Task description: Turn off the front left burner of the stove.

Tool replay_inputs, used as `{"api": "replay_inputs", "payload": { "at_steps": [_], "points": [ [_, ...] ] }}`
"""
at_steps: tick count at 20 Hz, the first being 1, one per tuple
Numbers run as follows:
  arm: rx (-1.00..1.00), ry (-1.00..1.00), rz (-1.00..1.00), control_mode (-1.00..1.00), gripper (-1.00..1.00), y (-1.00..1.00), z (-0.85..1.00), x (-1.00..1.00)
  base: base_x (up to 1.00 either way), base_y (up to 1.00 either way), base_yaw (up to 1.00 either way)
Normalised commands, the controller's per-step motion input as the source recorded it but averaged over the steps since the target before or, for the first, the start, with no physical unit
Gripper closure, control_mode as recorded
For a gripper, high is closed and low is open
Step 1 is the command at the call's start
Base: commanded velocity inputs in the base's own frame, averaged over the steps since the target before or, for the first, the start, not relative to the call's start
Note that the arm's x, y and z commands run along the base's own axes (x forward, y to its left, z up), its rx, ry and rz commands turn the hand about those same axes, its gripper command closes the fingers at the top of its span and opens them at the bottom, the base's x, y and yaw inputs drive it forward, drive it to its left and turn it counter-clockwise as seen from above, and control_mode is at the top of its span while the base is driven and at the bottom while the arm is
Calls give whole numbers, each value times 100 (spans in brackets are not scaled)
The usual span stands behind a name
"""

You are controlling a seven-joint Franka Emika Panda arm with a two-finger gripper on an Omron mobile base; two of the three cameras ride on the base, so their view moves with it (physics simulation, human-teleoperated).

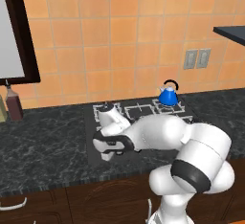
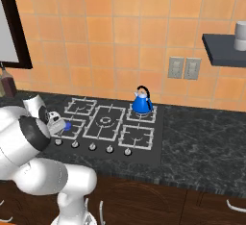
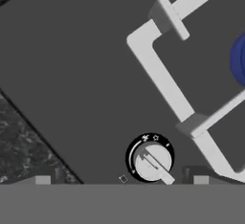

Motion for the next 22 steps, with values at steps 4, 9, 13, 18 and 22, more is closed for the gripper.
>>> {"api": "replay_inputs", "payload": {
  "at_steps": [4, 9, 13, 18, 22],
  "points": [
    [0, 6, 0, -100, -100, 0, -21, 23, 0, 0, 0],
    [0, 5, 0, -100, -100, -11, -5, 1, 0, 0, 0],
    [0, 0, 0, -100, -100, -23, -5, 0, 0, 0, 0],
    [1, 0, 0, -100, -100, -3, -7, -6, 0, 0, 0],
    [0, 0, 0, -100, -100, 0, -16, -6, 0, 0, 0]
  ]
}}
